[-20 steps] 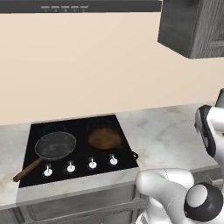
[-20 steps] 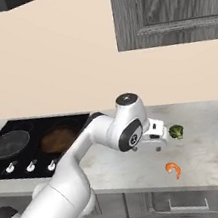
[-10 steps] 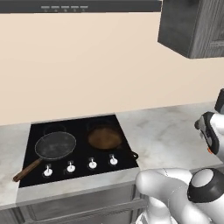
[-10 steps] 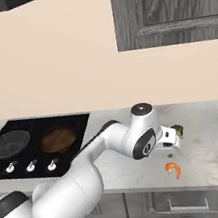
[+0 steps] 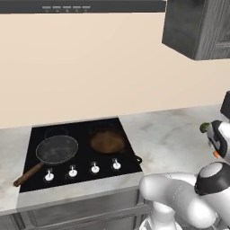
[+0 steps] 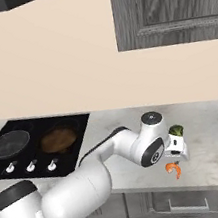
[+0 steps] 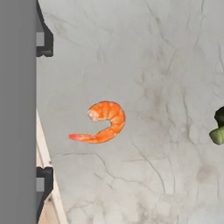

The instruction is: Place both pans onto different burners. Then place the broccoli and the shrimp on different pans.

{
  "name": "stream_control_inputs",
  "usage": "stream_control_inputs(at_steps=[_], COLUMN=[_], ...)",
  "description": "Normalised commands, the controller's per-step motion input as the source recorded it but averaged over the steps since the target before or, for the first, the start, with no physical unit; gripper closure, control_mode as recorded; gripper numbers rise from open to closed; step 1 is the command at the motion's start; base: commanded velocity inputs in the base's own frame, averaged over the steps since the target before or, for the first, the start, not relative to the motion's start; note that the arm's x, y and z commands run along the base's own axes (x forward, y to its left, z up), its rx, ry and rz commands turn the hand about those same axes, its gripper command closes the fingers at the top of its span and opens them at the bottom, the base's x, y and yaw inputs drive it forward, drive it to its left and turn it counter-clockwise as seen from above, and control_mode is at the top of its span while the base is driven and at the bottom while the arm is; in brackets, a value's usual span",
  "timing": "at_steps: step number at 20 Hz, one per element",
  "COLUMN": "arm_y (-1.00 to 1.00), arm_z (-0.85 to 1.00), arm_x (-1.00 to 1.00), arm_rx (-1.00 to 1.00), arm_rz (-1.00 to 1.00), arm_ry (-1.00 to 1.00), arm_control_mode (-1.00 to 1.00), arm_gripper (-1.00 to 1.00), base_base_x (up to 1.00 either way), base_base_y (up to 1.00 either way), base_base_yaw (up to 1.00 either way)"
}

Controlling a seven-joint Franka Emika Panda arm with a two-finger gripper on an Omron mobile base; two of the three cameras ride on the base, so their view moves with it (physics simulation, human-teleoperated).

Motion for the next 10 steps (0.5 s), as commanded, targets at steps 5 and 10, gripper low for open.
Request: stream_control_inputs(at_steps=[5, 10], arm_y=[-0.03, 0.00], arm_z=[-0.20, -0.20], arm_x=[0.00, 0.09], arm_rx=[0.00, 0.00], arm_rz=[0.00, 0.00], arm_ry=[0.00, 0.00], arm_control_mode=[-1.00, -1.00], arm_gripper=[-1.00, -1.00], base_base_x=[0.00, 0.00], base_base_y=[0.00, 0.00], base_base_yaw=[0.00, 0.00])
